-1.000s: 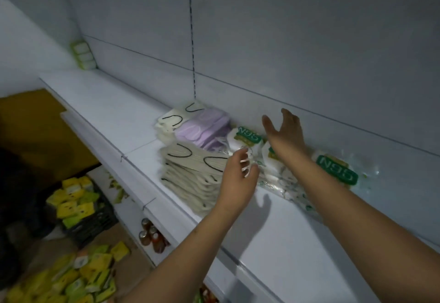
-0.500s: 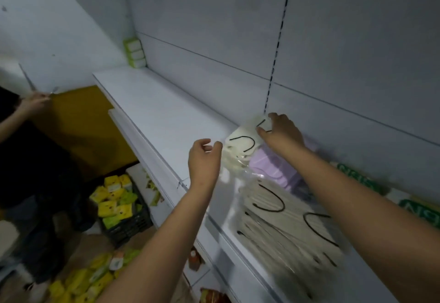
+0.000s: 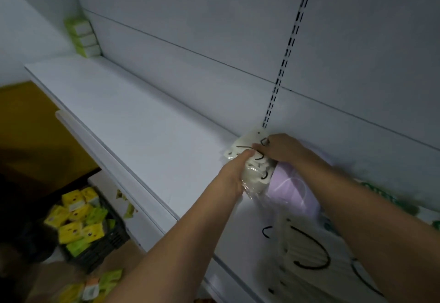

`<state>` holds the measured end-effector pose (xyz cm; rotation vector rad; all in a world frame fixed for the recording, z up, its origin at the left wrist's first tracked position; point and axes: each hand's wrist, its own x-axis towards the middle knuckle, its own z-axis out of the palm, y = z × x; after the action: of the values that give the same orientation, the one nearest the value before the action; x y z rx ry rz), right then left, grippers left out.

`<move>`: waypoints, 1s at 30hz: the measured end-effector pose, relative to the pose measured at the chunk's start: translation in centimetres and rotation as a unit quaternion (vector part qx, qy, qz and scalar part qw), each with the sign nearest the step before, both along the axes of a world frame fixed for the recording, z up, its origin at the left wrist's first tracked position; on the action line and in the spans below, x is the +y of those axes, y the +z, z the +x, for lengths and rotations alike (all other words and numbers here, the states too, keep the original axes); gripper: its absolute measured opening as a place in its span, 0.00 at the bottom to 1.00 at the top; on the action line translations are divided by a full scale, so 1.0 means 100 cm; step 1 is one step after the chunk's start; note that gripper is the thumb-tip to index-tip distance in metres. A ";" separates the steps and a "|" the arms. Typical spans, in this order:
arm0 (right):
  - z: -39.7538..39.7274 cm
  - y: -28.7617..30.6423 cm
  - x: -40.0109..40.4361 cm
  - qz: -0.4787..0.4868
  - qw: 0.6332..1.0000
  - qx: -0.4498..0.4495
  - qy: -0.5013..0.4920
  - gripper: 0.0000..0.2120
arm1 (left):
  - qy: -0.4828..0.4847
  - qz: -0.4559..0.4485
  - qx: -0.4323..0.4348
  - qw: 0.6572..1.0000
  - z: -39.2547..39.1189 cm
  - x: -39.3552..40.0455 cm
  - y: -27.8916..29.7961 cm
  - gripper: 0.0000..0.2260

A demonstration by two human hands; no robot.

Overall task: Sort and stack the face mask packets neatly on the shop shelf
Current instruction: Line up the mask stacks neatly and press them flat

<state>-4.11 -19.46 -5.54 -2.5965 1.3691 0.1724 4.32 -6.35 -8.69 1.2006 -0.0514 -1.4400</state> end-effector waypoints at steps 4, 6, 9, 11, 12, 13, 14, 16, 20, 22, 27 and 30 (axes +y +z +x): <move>-0.003 -0.006 -0.001 -0.001 1.000 -0.027 -0.003 0.27 | 0.011 -0.001 -0.002 1.000 0.003 -0.014 -0.011 0.21; -0.002 -0.007 -0.001 -0.003 0.999 -0.034 -0.001 0.29 | 0.028 -0.002 -0.022 0.999 0.008 -0.009 -0.012 0.19; 0.005 -0.003 0.000 0.009 0.998 -0.060 -0.004 0.33 | 0.044 -0.033 -0.082 0.995 0.025 0.008 -0.017 0.15; 0.011 0.001 0.001 0.019 0.995 -0.099 0.004 0.38 | 0.047 -0.061 -0.137 0.988 0.044 0.027 -0.016 0.13; 0.013 0.007 0.003 0.017 0.990 -0.136 0.005 0.40 | 0.048 -0.073 -0.165 0.982 0.054 0.037 -0.013 0.13; 0.016 0.012 0.002 0.017 0.984 -0.179 0.006 0.42 | 0.044 -0.082 -0.197 0.976 0.065 0.048 -0.006 0.13; 0.018 0.017 -0.003 0.022 0.978 -0.208 0.003 0.44 | 0.036 -0.093 -0.231 0.968 0.075 0.060 0.002 0.12; 0.019 0.034 -0.008 0.069 0.962 -0.263 0.002 0.47 | 0.016 -0.127 -0.280 0.951 0.092 0.079 0.022 0.11; -0.019 0.083 0.008 0.277 0.880 -0.377 0.081 0.31 | -0.055 -0.224 -0.290 0.929 0.099 0.089 0.066 0.17; -0.058 0.109 0.023 0.316 0.864 -0.383 0.082 0.31 | -0.085 -0.263 -0.266 0.923 0.085 0.082 0.086 0.21; -0.177 0.126 0.040 0.263 0.851 -0.454 -0.014 0.27 | -0.164 -0.304 -0.154 0.926 0.002 0.049 0.121 0.15; -0.264 0.132 0.074 0.254 0.806 -0.532 -0.047 0.17 | -0.232 -0.295 -0.108 0.921 -0.067 0.030 0.132 0.09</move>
<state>-30.50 -12.04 7.70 -1.6362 0.8195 -0.7278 -2.37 -3.32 4.48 0.8571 -0.9148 -1.5266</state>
